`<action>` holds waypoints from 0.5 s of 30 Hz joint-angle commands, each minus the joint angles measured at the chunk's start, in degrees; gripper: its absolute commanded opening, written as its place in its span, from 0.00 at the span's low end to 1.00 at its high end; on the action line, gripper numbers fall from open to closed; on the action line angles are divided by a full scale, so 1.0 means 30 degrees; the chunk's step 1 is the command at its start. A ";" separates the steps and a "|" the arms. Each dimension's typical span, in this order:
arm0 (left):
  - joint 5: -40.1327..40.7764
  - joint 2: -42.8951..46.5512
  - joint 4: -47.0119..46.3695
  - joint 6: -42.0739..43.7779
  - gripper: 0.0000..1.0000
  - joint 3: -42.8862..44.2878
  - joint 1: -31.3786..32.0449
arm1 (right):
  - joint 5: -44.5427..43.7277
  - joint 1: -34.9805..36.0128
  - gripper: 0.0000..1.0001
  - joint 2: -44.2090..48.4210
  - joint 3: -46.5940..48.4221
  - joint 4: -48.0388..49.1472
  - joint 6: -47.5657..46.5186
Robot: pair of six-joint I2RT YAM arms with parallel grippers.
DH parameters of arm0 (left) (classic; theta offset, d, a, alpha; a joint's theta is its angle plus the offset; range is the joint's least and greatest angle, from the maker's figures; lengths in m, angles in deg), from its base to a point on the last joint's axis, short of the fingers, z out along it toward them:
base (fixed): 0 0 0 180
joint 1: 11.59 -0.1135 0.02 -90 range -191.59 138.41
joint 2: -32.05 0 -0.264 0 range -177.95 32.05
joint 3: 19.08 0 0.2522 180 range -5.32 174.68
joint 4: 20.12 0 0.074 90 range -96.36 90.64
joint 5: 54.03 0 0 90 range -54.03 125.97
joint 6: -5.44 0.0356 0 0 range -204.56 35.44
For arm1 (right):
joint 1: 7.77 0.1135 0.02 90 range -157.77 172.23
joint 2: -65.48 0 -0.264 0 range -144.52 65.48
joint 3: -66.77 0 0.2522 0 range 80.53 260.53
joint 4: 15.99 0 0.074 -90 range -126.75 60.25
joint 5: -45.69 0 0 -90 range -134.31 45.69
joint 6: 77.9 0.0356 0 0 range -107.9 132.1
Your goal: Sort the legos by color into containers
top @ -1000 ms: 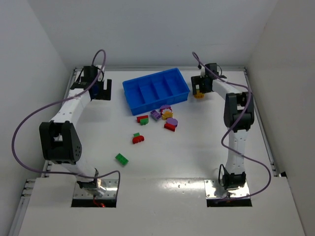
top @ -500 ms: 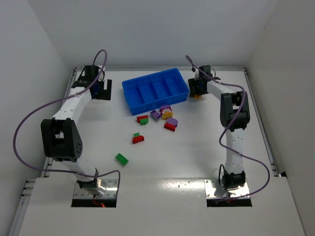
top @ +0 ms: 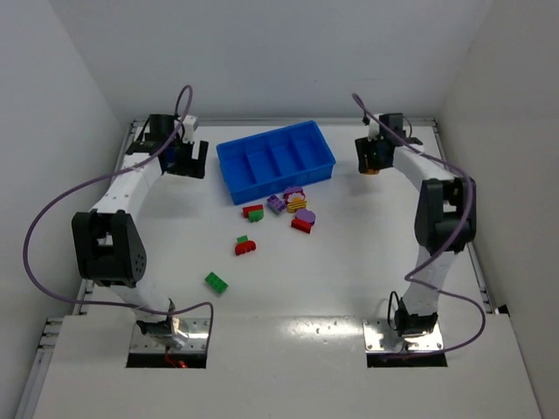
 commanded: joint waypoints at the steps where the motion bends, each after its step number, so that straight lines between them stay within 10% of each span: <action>1: -0.2350 0.0510 0.0121 0.0797 0.97 0.1226 -0.0098 | 0.2136 -0.0502 0.00 0.3616 -0.0657 -0.0272 -0.1604; 10: -1.5371 -0.4283 0.9949 0.4898 0.97 0.7170 0.0486 | 1.1803 0.0490 0.00 0.7429 -0.2622 -0.2265 -0.8425; 15: -1.5892 -0.3857 0.9968 0.4964 0.97 0.7412 0.2271 | 1.4012 0.1574 0.00 0.6932 -0.1629 -0.3145 -0.9636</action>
